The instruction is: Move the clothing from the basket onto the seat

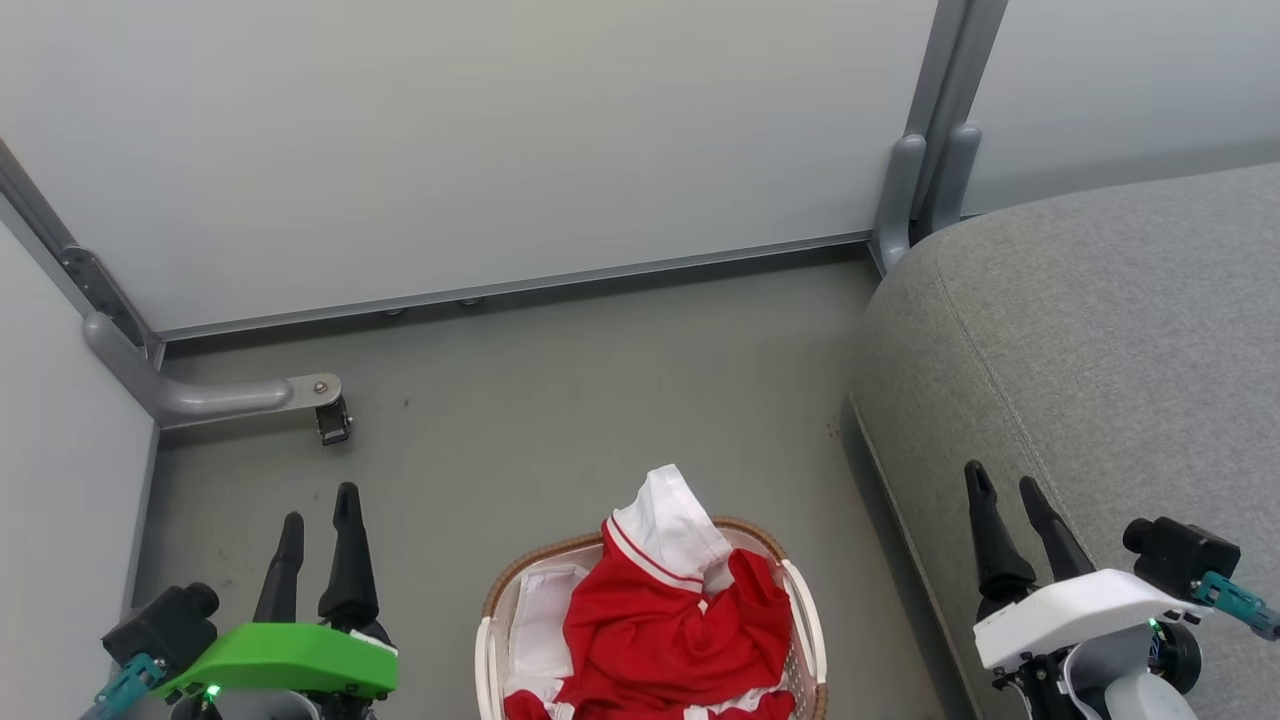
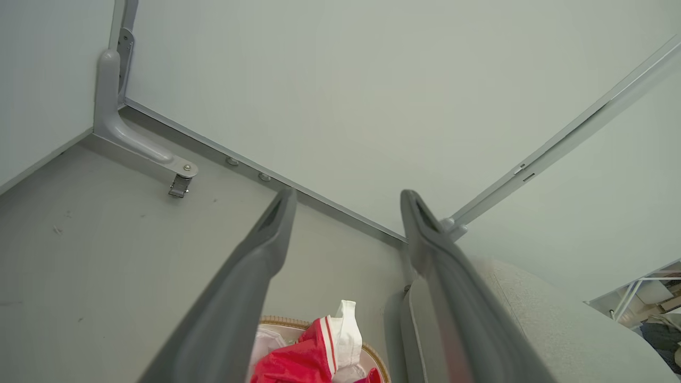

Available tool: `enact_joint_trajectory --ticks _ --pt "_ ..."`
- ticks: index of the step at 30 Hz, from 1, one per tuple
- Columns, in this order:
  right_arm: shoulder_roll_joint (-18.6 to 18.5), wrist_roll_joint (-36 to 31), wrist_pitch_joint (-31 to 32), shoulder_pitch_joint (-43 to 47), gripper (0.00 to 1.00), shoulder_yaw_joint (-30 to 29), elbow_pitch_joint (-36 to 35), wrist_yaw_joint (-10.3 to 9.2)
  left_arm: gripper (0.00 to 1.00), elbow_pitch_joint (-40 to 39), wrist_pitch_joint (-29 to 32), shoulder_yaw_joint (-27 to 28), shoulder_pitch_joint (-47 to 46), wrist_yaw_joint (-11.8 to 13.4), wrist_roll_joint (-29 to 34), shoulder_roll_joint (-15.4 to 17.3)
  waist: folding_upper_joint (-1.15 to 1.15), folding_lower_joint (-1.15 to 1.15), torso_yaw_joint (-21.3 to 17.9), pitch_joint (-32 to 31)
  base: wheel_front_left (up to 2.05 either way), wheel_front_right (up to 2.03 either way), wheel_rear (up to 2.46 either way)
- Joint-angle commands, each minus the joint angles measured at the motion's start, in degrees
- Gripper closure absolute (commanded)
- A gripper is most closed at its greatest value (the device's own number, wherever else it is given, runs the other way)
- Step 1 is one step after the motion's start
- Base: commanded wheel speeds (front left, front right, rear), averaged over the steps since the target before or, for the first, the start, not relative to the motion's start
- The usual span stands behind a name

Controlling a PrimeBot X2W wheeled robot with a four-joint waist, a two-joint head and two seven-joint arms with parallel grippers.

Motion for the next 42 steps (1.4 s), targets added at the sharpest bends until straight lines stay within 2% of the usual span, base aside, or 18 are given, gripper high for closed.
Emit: enact_joint_trajectory --ticks 1,17,42 --pt "-0.41 -2.01 -0.61 0.01 0.00 0.17 -0.19 0.01 0.00 -0.33 -0.50 -0.17 0.19 0.43 2.09 0.41 0.00 0.00 0.00 -0.02 0.00 0.00 0.00" --pt "-0.52 -12.80 -2.97 0.34 0.00 2.01 1.43 0.01 0.00 2.13 -2.88 -1.92 0.73 1.26 12.31 0.50 0.00 0.00 0.14 -0.15 0.00 0.00 0.00" --pt "-0.67 -26.50 -6.23 0.83 0.00 3.85 3.11 0.01 0.00 6.69 -6.05 -3.82 0.97 1.39 23.10 0.61 0.00 0.00 0.76 -0.29 0.00 0.00 0.00"
